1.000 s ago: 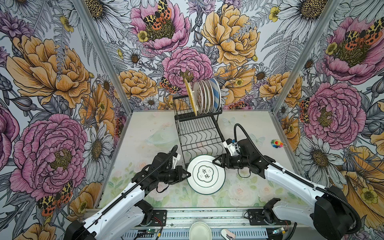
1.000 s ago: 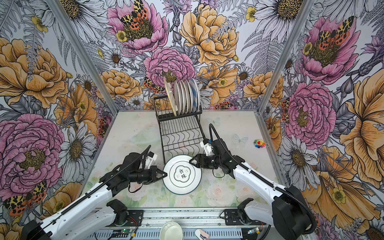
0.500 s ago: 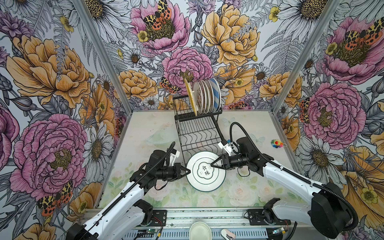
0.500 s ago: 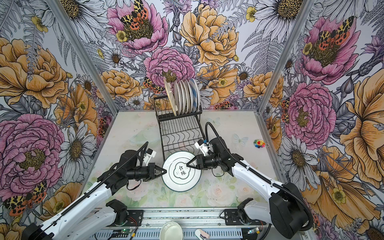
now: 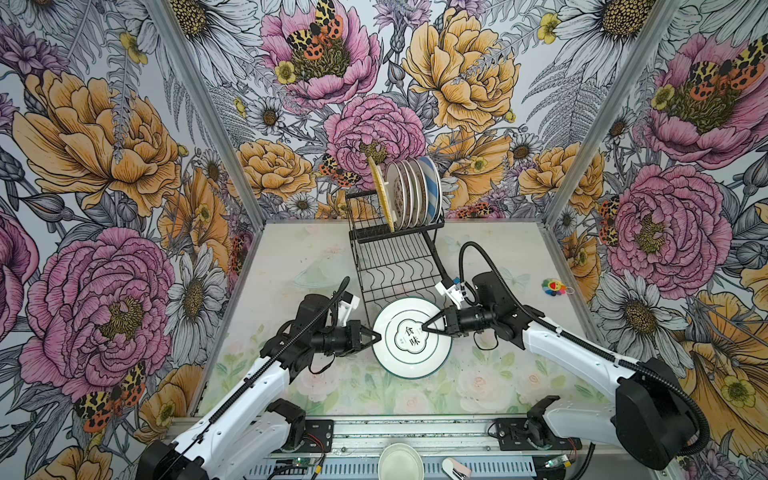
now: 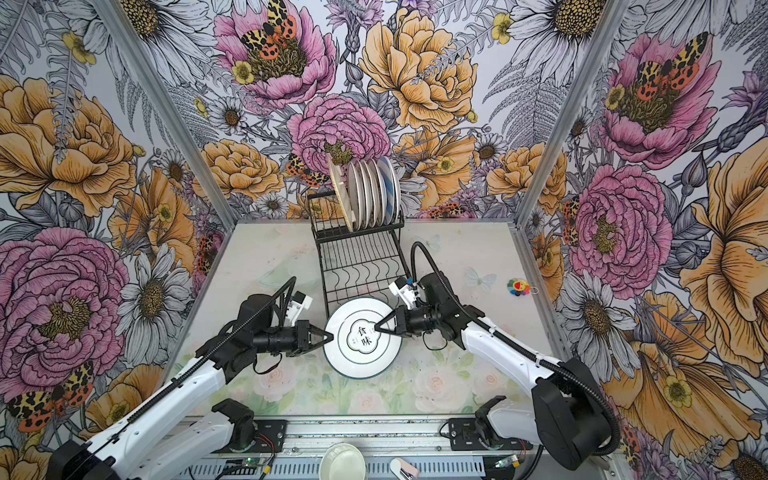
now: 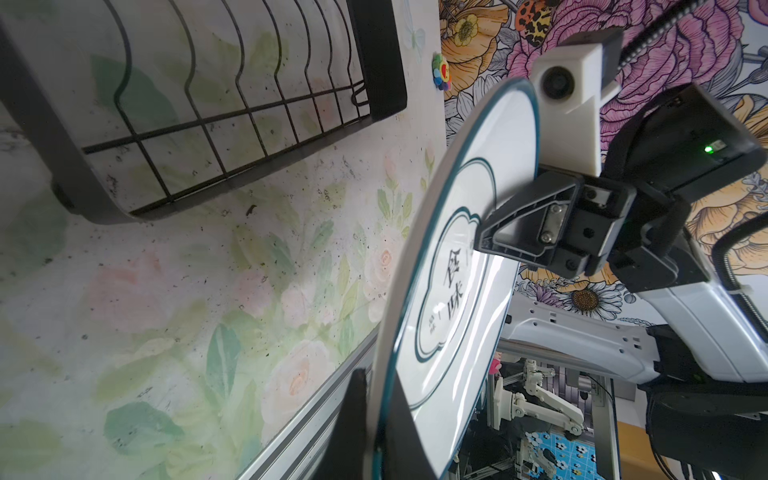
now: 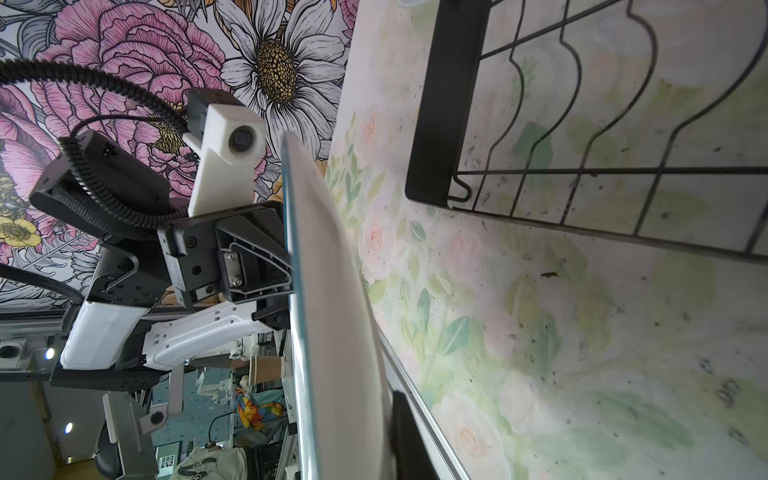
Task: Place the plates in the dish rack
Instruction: 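Lift the white plate into the rack with the right gripper while the left withdraws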
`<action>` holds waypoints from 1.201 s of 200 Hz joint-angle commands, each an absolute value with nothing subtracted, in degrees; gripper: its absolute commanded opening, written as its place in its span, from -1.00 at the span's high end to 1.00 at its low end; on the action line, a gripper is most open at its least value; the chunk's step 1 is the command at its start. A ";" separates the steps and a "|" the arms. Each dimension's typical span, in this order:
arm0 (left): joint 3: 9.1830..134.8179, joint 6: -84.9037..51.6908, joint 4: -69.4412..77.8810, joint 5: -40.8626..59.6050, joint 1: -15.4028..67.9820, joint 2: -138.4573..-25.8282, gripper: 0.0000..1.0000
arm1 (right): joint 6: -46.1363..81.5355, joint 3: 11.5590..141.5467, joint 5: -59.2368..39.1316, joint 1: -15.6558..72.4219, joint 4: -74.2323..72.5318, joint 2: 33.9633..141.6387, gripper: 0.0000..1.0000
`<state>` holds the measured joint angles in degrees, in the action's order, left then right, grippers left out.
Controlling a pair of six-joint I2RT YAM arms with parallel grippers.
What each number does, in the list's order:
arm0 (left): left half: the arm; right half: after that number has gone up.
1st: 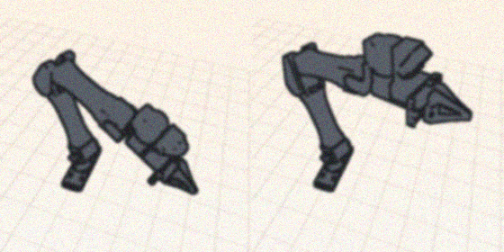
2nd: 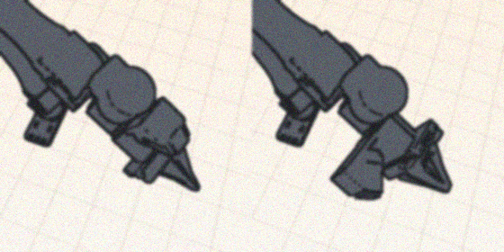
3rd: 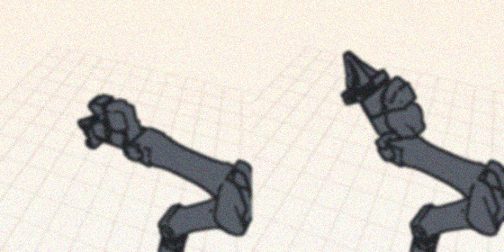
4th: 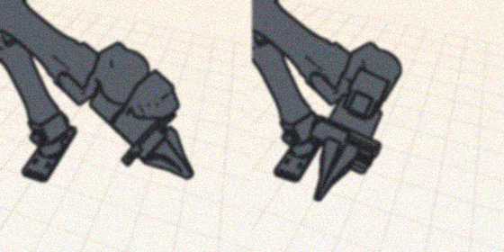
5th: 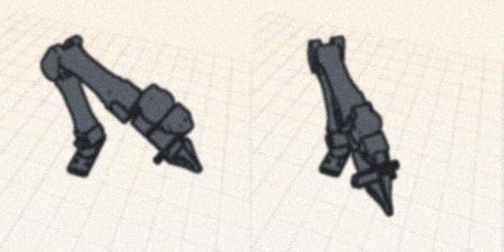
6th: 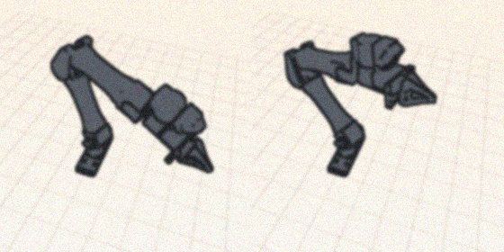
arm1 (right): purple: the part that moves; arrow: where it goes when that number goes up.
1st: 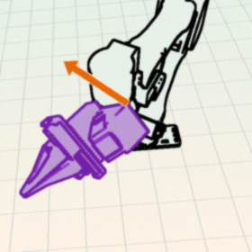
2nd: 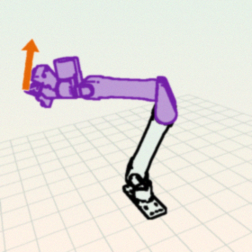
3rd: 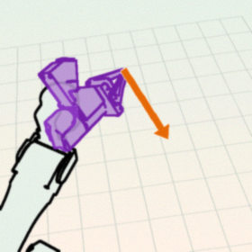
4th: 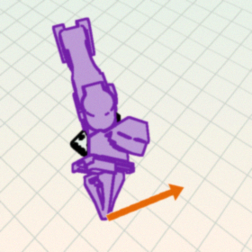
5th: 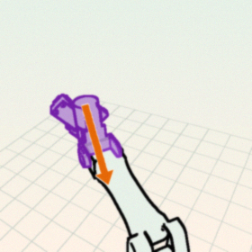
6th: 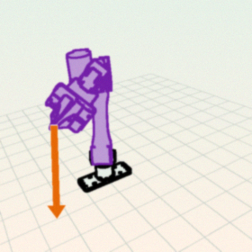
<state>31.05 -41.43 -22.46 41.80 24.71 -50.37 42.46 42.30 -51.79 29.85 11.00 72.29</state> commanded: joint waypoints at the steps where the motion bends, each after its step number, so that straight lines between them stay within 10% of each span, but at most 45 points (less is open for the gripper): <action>1: 33.74 -39.88 -21.76 41.37 23.39 -50.43 0.16 | 43.32 46.54 -52.92 31.07 7.12 72.04 1.00; 50: 36.98 -36.01 -30.81 36.74 15.48 -48.00 -0.74 | 42.69 54.44 -35.65 31.43 14.62 69.31 1.00; 240: 39.98 -28.70 -34.54 23.49 9.33 -54.18 -0.97 | 15.82 116.44 40.55 55.97 36.94 96.80 1.00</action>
<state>38.37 -30.85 -34.54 24.80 10.07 -53.69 21.15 108.88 29.19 54.87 38.96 93.25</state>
